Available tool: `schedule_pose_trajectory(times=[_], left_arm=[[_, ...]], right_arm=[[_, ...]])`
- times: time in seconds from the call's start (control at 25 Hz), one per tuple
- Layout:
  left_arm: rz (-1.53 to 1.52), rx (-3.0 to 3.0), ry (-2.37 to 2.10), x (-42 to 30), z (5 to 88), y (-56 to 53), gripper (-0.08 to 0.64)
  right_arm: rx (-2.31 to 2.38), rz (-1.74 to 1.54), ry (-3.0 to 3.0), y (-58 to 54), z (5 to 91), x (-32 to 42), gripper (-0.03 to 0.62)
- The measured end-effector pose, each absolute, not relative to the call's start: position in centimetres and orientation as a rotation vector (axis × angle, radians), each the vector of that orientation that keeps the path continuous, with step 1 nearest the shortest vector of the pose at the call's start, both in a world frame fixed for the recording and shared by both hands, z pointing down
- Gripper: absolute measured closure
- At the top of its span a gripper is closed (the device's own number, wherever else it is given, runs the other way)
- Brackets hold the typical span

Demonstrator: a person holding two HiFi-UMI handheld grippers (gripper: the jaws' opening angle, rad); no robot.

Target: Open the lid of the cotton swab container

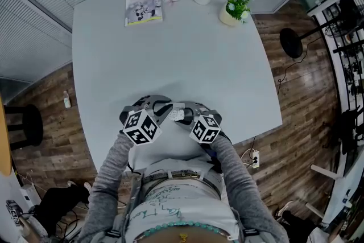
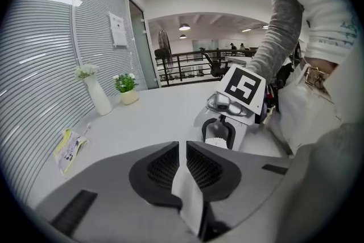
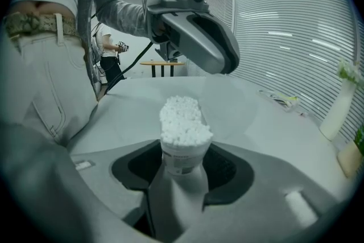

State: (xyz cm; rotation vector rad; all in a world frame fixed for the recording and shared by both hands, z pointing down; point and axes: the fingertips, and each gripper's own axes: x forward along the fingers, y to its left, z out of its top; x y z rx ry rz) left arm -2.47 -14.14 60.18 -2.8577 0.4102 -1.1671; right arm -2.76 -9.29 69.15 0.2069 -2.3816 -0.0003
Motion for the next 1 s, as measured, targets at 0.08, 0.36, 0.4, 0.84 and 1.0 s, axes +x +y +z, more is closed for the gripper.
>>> schedule_pose_trajectory(times=[0.08,0.36,0.4,0.84,1.0], left_arm=[[-1.164,-2.883,0.436,-2.5,60.3,-14.6,0.532],[-1.189,-2.909,0.511,-2.5,61.3,-15.5,0.560],[-1.194,-2.909,0.526,-2.5,61.4,-15.6,0.560],[-1.278,-2.900,0.578,-3.1,64.0,-16.0,0.560],[-1.241,-2.937,0.622,-3.2,63.9,-15.9,0.560]], right_arm=[[0.208,0.006,-2.379,-9.4,69.2,-2.8,0.371],[0.212,0.034,-2.375,-9.4,69.5,-2.7,0.371],[0.212,0.035,-2.373,-9.3,69.5,-2.7,0.371],[0.210,0.066,-2.365,-9.2,69.7,-2.8,0.368],[0.211,0.077,-2.366,-9.0,69.6,-2.6,0.367]])
